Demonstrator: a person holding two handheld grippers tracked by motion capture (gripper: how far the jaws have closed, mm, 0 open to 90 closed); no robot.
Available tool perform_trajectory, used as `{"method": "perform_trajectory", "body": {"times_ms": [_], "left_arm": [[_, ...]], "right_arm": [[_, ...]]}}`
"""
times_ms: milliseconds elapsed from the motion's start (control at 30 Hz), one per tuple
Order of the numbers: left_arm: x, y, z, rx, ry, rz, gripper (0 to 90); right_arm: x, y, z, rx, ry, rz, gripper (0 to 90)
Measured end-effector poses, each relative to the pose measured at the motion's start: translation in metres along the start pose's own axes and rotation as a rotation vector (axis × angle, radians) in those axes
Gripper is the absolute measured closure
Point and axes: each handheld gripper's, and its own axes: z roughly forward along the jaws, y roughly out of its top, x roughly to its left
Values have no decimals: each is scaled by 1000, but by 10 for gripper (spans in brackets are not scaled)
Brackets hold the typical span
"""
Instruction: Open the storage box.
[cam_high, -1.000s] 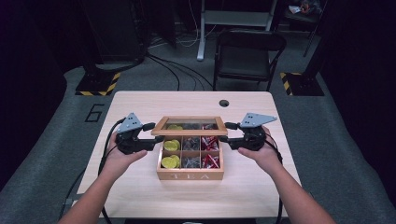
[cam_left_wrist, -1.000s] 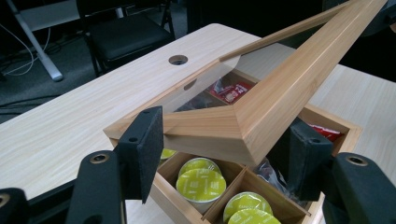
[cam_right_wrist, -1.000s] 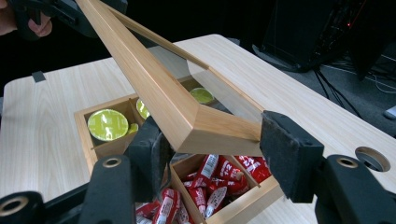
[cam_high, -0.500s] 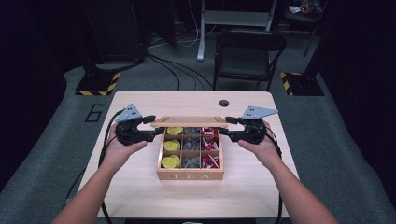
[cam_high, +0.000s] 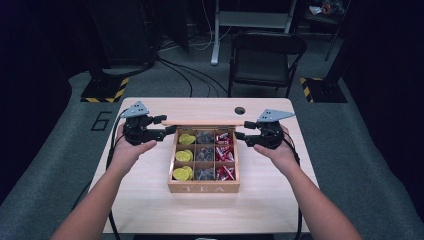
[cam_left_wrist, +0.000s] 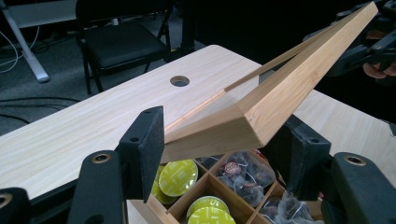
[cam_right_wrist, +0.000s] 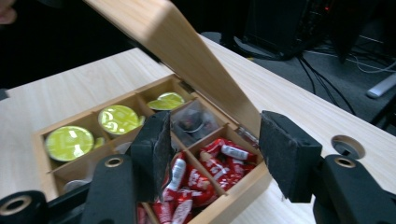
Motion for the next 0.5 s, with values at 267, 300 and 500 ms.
{"method": "perform_trajectory", "body": {"times_ms": [267,300,500], "left_arm": [[6,9,4,-22,9,-16,404],[8,10,4,-22,7,-16,405],[12,15,8,-27,5,-23,418]], "right_arm": [[-12,-1,14,14,-9,-3,458],[-13,-2,16,16,-12,-1,458],[-22,-5,27,19,-22,20,457]]}}
